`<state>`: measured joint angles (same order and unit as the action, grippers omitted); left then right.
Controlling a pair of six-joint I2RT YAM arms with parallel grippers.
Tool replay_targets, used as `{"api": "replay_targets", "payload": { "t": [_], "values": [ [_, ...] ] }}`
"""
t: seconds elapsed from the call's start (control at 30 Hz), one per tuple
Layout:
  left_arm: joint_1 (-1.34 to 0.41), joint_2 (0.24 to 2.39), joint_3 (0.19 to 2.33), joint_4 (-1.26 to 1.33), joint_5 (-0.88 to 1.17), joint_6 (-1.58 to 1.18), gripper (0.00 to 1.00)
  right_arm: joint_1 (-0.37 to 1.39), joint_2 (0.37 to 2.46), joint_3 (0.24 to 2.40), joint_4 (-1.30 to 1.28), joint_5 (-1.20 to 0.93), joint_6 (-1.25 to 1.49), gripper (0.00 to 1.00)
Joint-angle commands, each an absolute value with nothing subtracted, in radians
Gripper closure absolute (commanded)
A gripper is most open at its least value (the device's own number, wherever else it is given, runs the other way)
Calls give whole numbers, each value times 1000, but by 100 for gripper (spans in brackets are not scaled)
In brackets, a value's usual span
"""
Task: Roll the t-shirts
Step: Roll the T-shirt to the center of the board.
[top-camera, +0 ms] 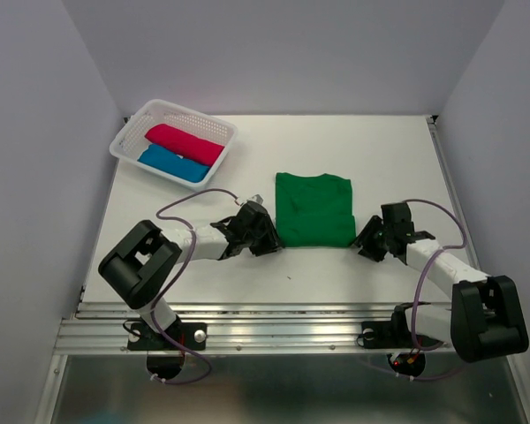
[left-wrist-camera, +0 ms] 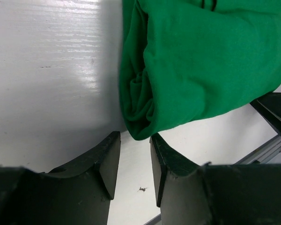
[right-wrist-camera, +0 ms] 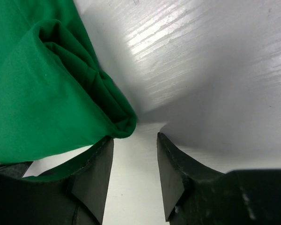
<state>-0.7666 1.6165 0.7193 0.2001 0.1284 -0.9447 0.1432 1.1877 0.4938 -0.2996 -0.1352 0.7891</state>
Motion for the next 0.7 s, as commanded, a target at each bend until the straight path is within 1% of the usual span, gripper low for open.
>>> {"api": "replay_targets", "payload": {
  "t": [0.0, 0.07, 0.17, 0.2, 0.27, 0.3, 0.33, 0.37, 0.43, 0.47, 0.57, 0.67],
  "values": [
    [-770, 1628, 732, 206, 88, -943, 59, 137, 1196, 482, -215, -160, 770, 56],
    [-770, 1637, 735, 207, 84, -948, 62, 137, 1215, 483, -206, -161, 767, 62],
    [-770, 1644, 735, 218, 84, -953, 72, 137, 1241, 483, -192, -158, 764, 69],
    [-769, 1646, 735, 219, 80, -953, 74, 137, 1243, 480, -184, -158, 762, 76],
    [-770, 1646, 733, 224, 77, -954, 80, 137, 1246, 480, -184, -158, 758, 82],
    [-770, 1646, 732, 225, 75, -954, 80, 137, 1246, 482, -186, -156, 758, 82],
    [-770, 1643, 730, 229, 71, -956, 79, 137, 1244, 480, -186, -156, 755, 82],
    [-770, 1640, 729, 230, 71, -957, 74, 137, 1243, 480, -187, -156, 753, 82],
    [-769, 1626, 716, 241, 69, -960, 68, 137, 1243, 479, -187, -156, 753, 82],
    [-769, 1617, 710, 250, 66, -963, 60, 137, 1243, 479, -187, -156, 755, 82],
    [-769, 1580, 689, 259, 45, -985, 55, 137, 1241, 476, -187, -160, 753, 82],
    [-769, 1539, 655, 288, 18, -1009, 55, 137, 1238, 476, -187, -161, 753, 82]
  ]
}}
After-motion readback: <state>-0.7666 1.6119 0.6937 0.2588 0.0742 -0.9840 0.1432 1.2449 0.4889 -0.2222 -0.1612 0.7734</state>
